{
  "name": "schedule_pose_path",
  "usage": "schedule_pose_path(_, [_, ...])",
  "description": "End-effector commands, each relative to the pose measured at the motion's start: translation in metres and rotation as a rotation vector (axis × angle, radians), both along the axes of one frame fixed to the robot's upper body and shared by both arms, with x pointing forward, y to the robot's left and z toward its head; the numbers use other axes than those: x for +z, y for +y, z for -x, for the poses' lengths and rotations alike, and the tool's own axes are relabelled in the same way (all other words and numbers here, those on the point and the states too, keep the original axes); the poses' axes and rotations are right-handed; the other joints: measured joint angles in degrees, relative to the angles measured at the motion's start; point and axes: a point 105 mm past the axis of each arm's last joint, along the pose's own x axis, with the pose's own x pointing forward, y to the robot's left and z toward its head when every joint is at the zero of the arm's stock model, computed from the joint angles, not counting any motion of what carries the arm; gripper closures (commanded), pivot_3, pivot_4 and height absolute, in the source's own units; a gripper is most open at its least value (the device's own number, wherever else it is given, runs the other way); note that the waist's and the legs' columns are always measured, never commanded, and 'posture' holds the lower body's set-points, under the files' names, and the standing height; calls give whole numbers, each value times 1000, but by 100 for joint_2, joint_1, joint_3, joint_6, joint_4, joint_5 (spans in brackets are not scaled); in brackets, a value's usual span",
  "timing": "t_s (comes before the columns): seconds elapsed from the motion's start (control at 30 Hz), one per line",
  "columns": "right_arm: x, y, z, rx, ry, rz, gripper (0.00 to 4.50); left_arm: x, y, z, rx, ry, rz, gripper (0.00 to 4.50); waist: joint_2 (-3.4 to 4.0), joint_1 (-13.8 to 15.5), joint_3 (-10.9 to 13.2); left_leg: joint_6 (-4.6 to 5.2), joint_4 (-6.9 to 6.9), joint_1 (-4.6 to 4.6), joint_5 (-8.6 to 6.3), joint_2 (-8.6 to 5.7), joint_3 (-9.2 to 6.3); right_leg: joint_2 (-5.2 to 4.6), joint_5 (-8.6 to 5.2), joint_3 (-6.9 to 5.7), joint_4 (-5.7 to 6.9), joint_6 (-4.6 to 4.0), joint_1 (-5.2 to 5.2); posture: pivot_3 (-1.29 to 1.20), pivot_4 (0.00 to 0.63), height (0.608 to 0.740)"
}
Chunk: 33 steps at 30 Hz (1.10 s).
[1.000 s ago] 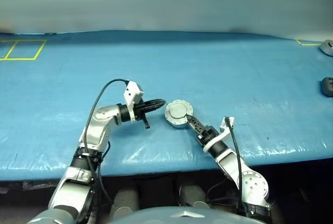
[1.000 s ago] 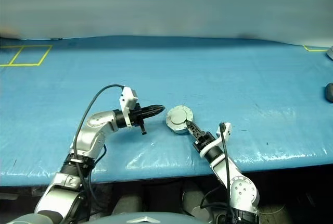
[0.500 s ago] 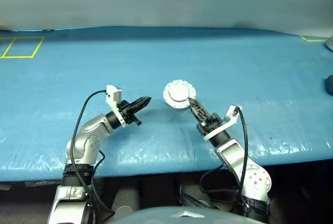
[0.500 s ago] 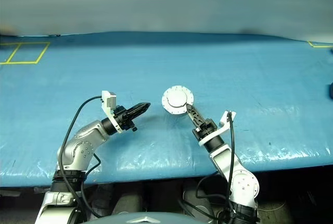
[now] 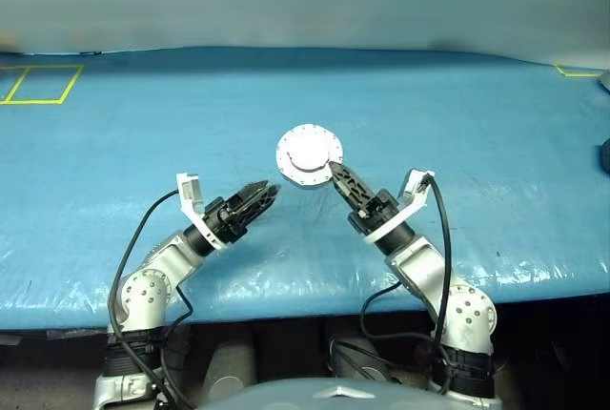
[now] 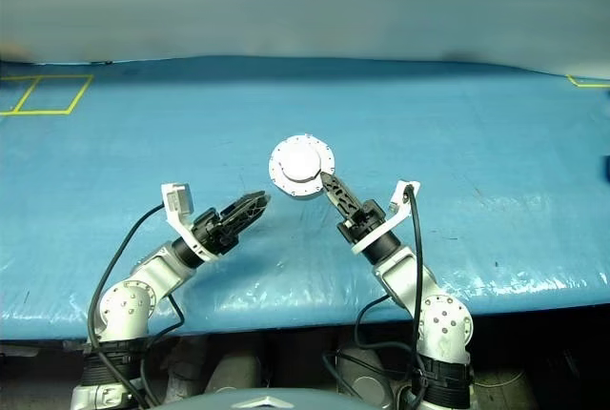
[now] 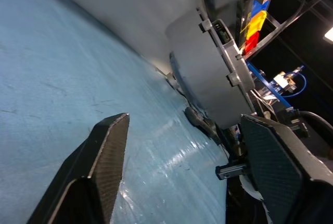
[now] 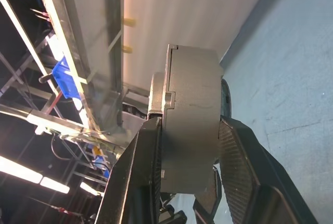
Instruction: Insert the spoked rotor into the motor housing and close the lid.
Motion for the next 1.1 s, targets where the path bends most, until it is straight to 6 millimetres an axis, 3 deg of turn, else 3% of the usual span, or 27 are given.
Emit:
schedule_pose_path(0.03, [28, 4, 8, 41, -108, -28, 3304, 27, -7, 2, -22, -76, 115, 52, 0, 3, 0, 0, 2, -1, 0, 0, 0, 0, 0, 0, 0, 1, 1, 0, 150, 740])
schedule_pose_path(0.13, [26, 3, 8, 42, -100, -14, 3304, 28, -15, 2, -48, -73, 129, 52, -1, -2, 0, 0, 6, -1, 0, -1, 0, 0, 2, 0, 0, 3, 2, 0, 150, 740])
schedule_pose_path(0.33, [31, 5, 8, 52, -112, 6, 3304, 1, -25, -16, -31, 69, 159, 52, -1, -1, 0, 0, 10, 2, 0, -3, 0, 2, 2, 1, 3, 3, 6, 0, 150, 740])
schedule_pose_path(0.43, [33, 5, 8, 53, -114, 8, 3304, -3, -30, -20, -37, 94, 171, 52, -2, -6, 0, 0, 11, 0, 0, -3, 0, 2, 3, 1, 2, 4, 5, 0, 150, 740])
schedule_pose_path(0.63, [36, 5, 12, 50, -125, 9, 3304, -1, -30, -20, -34, 115, 231, 52, -2, 1, 0, 0, 10, -1, 0, -3, -1, 1, 3, 1, 2, 4, 5, 0, 150, 740])
schedule_pose_path(0.9, [30, 9, 10, 53, -99, 21, 3304, 16, -55, -22, -101, 131, 372, 52, -3, 10, 1, 0, 18, -1, 0, -5, -1, 0, 5, 1, 2, 9, 9, 0, 150, 740])
schedule_pose_path(1.1, [27, 8, 8, 40, -84, 34, 3304, 5, -61, -22, -122, 228, 387, 52, -4, 2, 1, 0, 18, -1, 0, -5, -5, 2, 5, 0, 3, 9, 10, 0, 150, 740])
